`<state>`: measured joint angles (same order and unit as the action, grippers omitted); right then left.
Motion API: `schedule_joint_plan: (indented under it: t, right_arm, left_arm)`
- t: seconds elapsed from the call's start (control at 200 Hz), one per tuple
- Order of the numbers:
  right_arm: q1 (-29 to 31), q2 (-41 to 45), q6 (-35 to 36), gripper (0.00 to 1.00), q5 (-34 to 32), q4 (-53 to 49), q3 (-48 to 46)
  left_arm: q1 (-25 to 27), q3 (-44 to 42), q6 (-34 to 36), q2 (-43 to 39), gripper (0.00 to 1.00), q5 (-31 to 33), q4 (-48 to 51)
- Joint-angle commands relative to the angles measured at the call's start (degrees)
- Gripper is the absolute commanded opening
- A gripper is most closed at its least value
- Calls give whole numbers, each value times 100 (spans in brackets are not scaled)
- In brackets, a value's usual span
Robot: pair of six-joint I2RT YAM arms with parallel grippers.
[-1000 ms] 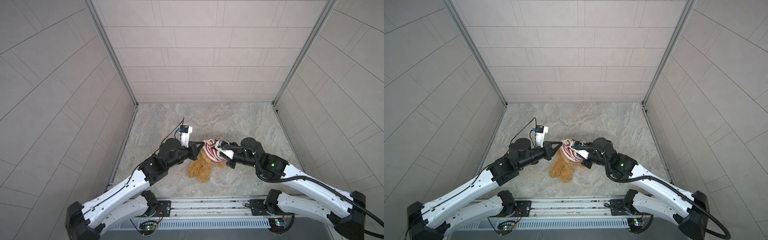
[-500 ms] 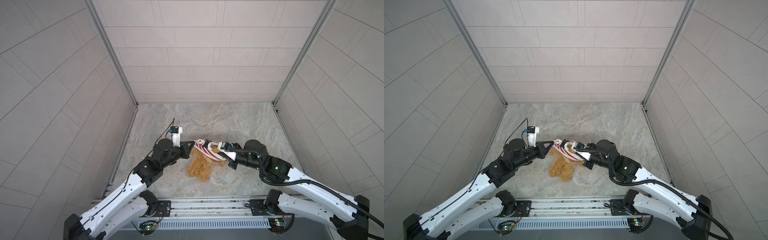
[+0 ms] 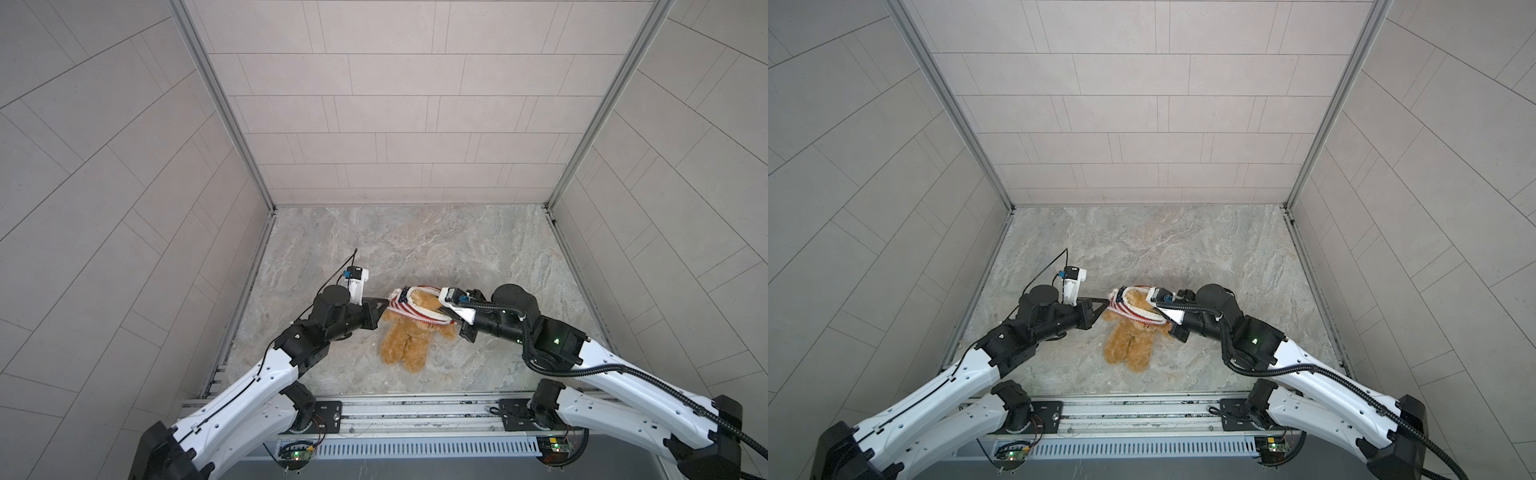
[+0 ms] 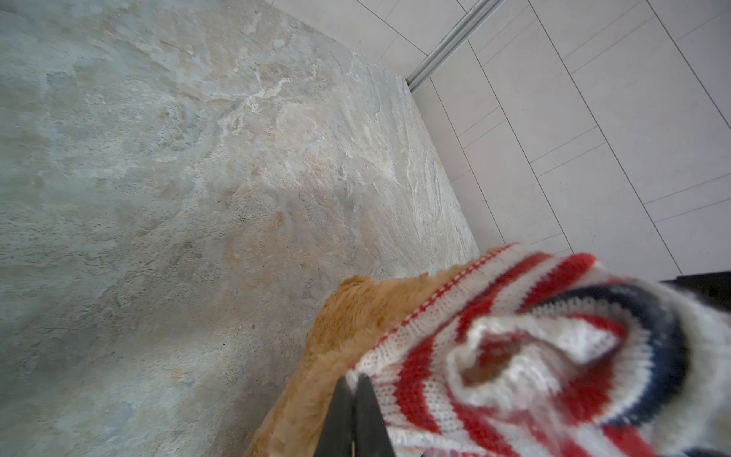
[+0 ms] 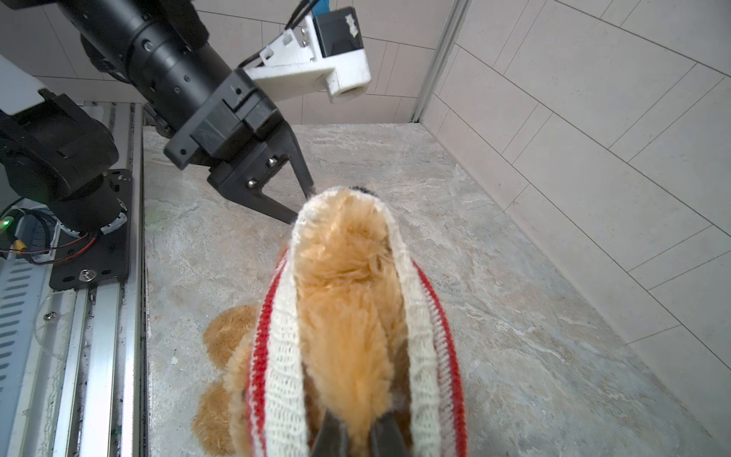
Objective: Dress the teddy bear
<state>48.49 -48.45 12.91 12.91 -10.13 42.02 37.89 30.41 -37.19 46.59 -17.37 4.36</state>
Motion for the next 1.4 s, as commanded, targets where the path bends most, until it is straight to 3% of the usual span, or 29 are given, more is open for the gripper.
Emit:
schedule_joint_plan:
  t: [0.0,0.22,0.355,0.551,0.686,0.851,0.961,1.156,1.397]
  right_arm:
    - [20,-123,-215,0,-375,414,259]
    - [20,-241,-525,0,-770,437,351]
    - [20,6,-654,0,-773,616,185]
    - [20,279,-806,0,-791,752,75]
    - [11,343,-867,0,-1003,760,99]
    - [11,95,-968,0,-1198,606,275]
    - [13,28,-1115,0,-1266,652,280]
    - [20,154,-1342,0,-1293,940,130]
    - [20,128,-1409,0,-1071,1183,-22]
  left_arm:
    - [399,85,298,-157,0,-188,87]
    - [966,122,302,-20,0,-85,3]
    - [913,-112,390,26,0,328,251]
    - [453,-477,366,193,0,85,-10]
    - [360,-361,485,243,0,357,208]
    - [455,51,411,142,0,258,16]
    - [702,290,271,-19,21,239,-269]
    - [1036,245,-109,-201,48,549,-428]
    - [1250,-133,-912,85,46,755,-1792]
